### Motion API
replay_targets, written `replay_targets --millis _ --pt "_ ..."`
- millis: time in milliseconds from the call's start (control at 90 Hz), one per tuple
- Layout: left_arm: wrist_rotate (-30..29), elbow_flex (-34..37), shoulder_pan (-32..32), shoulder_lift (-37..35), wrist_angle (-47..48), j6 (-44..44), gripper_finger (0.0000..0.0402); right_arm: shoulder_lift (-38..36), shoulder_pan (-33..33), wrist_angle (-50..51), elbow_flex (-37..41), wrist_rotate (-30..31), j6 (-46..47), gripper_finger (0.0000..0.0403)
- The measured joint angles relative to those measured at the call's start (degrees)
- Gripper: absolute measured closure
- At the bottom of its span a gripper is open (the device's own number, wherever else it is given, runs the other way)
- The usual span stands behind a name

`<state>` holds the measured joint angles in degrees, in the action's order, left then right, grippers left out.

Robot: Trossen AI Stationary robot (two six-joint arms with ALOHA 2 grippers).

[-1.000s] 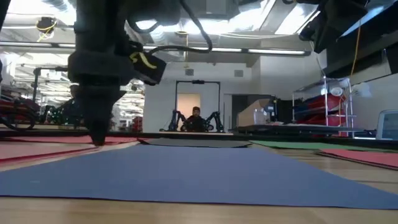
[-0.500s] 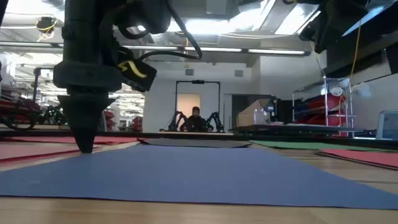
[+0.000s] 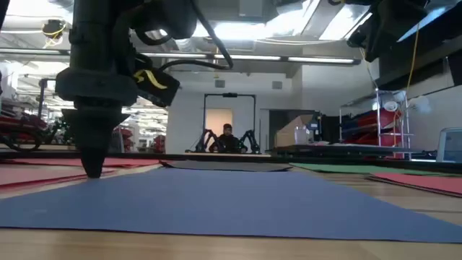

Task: Organize paper
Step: Adjust the stacked pink papers, then stack the red paper on the stacked red paper

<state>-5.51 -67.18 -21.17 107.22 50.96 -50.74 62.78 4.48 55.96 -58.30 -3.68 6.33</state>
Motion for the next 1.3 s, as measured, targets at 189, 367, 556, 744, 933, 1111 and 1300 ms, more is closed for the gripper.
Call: replay_targets --millis 189,367,556,744,933,1111,1300 --pt "0.0 0.0 0.0 0.0 -0.2 -0.3 0.0402 0.0 0.0 0.7 0.0 0.0 0.0 0.0343" --pt "0.0 -1.0 0.0 0.0 -0.6 -0.3 0.0402 0.0 0.0 1.4 0.0 -2.9 0.9 0.0343" --pt "-0.7 -4.0 0.0 0.0 -1.8 0.1 0.0402 1.8 0.1 0.6 0.0 -7.6 2.4 0.0343" --pt "-1.8 -5.2 -0.1 0.0 -10.7 1.6 0.0402 8.5 0.7 0.2 0.0 -10.1 3.1 0.0343" --pt "-3.5 -5.2 -0.8 0.0 -15.8 4.3 0.0402 17.4 4.8 -0.4 0.0 -10.4 3.5 0.0343" --pt "-5.2 -5.2 -2.8 0.0 -17.8 4.7 0.0402 26.1 6.0 -0.6 0.0 -6.0 2.4 0.0342" --pt "-6.2 -5.2 -4.9 0.0 -18.4 4.7 0.0402 32.4 4.8 -3.8 0.0 -6.2 0.5 0.0342"
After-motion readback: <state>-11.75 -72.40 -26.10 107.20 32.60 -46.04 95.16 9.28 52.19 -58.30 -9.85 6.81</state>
